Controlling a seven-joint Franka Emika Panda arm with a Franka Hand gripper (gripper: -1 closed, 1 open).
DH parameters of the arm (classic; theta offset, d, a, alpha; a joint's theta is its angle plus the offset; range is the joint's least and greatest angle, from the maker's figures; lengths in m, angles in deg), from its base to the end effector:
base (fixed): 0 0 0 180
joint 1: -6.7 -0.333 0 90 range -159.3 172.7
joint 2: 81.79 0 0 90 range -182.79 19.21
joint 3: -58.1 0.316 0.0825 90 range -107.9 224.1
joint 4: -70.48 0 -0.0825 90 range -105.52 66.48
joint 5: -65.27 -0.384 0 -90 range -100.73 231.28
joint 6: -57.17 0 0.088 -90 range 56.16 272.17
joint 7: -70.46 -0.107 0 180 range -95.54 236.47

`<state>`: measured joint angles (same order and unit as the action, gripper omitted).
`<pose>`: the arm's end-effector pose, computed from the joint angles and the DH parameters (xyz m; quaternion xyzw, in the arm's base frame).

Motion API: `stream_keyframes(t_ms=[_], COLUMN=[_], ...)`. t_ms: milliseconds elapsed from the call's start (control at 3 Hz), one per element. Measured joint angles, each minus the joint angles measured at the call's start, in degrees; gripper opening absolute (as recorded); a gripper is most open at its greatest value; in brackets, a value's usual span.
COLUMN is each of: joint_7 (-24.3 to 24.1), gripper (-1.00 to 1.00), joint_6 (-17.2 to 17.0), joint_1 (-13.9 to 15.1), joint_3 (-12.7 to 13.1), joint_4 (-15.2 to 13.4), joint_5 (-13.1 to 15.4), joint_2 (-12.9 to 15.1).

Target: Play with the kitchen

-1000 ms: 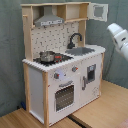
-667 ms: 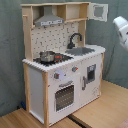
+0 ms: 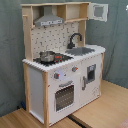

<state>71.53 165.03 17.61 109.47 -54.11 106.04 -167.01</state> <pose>0.0467 0.3651 0.6923 0.5698 0.1188 0.4626 0.6687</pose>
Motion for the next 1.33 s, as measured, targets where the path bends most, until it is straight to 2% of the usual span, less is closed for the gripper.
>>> stream_keyframes(t_ms=[667,1000,1333], joint_7=[-4.21,-6.57,-9.83], gripper=[1.0,1.0,1.0], joint_6=[-6.04,-7.02,-5.68], joint_1=[-0.59,-0.81,-0.88], joint_3=[-7.24,-11.39,-15.51], joint_4=[-1.1,-2.7,-5.52], joint_5=[7.85,10.65,12.12], joint_2=[-0.05,-0.12,0.08])
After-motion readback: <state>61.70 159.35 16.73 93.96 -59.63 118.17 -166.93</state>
